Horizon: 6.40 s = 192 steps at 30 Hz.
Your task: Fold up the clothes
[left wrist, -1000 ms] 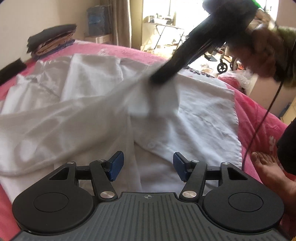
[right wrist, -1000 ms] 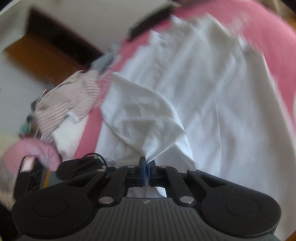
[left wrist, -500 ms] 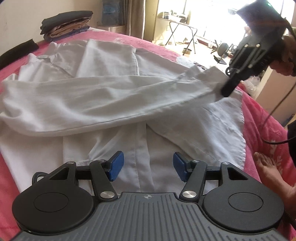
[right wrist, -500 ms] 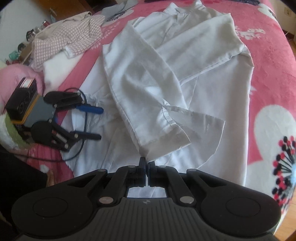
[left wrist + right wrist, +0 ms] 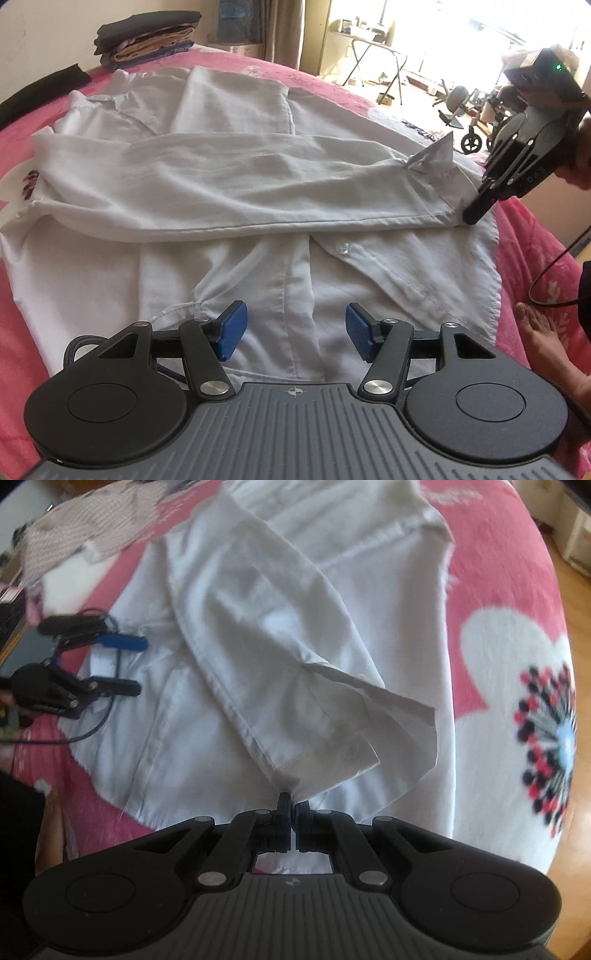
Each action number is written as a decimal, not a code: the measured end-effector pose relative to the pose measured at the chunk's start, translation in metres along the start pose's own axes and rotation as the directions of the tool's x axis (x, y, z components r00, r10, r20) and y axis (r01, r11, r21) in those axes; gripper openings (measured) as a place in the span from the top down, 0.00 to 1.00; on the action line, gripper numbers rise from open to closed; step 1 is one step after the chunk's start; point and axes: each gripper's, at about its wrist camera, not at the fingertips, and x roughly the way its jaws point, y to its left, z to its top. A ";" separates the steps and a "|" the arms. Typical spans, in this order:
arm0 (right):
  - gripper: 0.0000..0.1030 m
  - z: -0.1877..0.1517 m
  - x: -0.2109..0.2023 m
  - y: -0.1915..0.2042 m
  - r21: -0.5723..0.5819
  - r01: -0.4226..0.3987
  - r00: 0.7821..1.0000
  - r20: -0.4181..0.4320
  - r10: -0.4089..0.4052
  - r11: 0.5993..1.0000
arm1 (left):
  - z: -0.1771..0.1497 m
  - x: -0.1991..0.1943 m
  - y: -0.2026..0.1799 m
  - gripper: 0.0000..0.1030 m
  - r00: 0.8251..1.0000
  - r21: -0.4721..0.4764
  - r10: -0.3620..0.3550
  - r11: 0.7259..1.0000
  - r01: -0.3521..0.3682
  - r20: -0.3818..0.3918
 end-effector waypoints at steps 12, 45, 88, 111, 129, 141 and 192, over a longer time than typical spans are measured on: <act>0.90 -0.019 -0.032 0.001 0.077 -0.043 0.999 0.017 0.042 0.996 | -0.002 -0.005 0.017 0.43 1.000 -0.072 -0.004 0.997 0.005 0.004; 0.73 0.234 -0.042 0.074 -0.009 -0.175 0.926 0.337 0.168 0.984 | 0.037 -0.018 0.157 0.43 0.886 -0.349 0.461 0.839 -0.417 0.052; 0.98 0.400 0.189 0.056 0.159 -0.420 0.811 0.508 0.291 0.893 | -0.041 -0.012 0.226 0.99 0.924 -0.917 0.259 0.356 0.178 0.280; 0.97 0.257 0.041 0.062 -0.020 -0.399 0.883 0.260 0.390 0.917 | -0.062 -0.184 0.194 0.71 0.856 -0.933 0.418 0.312 0.180 0.305; 0.97 0.113 0.035 0.046 0.072 -0.099 0.985 0.146 0.087 0.993 | 0.007 -0.058 0.040 0.61 0.930 -0.226 0.368 0.906 -0.358 0.005; 0.97 0.125 0.012 0.036 0.003 -0.028 0.979 0.200 0.027 1.000 | 0.018 -0.063 0.053 0.59 0.912 -0.134 0.407 0.902 -0.410 -0.048; 0.96 0.144 0.057 0.213 -0.821 -0.067 0.931 0.152 0.331 0.567 | -0.041 -0.110 0.078 0.48 0.962 -0.573 0.256 0.776 -0.264 -0.097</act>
